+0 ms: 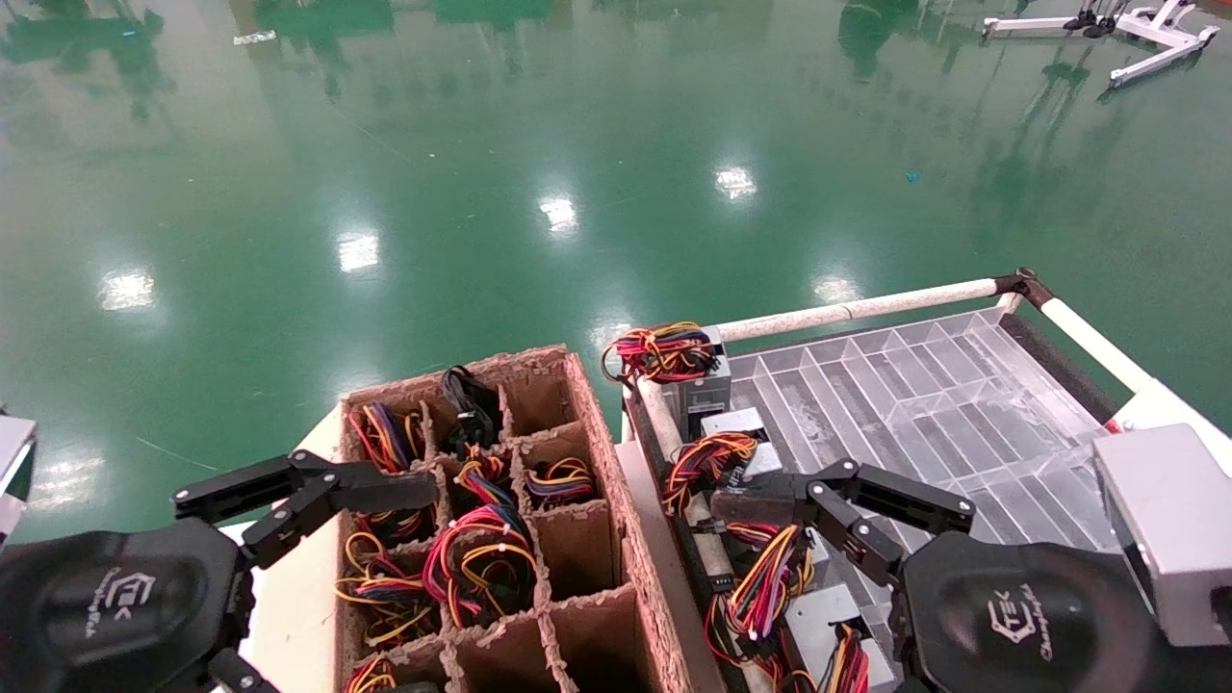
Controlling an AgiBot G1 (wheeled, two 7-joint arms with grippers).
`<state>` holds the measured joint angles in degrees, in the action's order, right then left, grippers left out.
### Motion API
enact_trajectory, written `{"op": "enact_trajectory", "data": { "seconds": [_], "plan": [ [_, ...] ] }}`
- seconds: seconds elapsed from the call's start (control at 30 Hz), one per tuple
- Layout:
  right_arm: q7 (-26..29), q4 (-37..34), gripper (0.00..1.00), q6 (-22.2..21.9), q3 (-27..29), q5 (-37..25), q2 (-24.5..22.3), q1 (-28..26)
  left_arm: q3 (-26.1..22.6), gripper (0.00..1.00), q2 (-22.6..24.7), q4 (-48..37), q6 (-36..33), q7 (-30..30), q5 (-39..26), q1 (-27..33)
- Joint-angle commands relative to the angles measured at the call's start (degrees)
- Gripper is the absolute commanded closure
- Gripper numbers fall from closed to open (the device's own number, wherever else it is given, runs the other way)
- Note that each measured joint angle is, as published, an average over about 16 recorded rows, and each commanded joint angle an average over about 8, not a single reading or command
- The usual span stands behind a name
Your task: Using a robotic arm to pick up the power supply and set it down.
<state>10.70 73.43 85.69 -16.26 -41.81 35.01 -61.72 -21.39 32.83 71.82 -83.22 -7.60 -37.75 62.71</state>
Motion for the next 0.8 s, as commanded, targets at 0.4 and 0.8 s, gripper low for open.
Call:
{"op": "enact_trajectory", "data": {
  "seconds": [0.4, 0.8],
  "plan": [
    [0.0, 0.0, 0.0, 0.0, 0.0, 0.0, 0.0, 0.0, 0.0, 1.0, 0.0, 0.0, 0.0, 0.0, 0.0, 0.0],
    [-0.24, -0.37, 0.0, -0.63, -0.47, -1.43, 0.43, -0.37, 0.0, 1.0, 0.0, 0.0, 0.0, 0.0, 0.0, 0.0]
  ]
}}
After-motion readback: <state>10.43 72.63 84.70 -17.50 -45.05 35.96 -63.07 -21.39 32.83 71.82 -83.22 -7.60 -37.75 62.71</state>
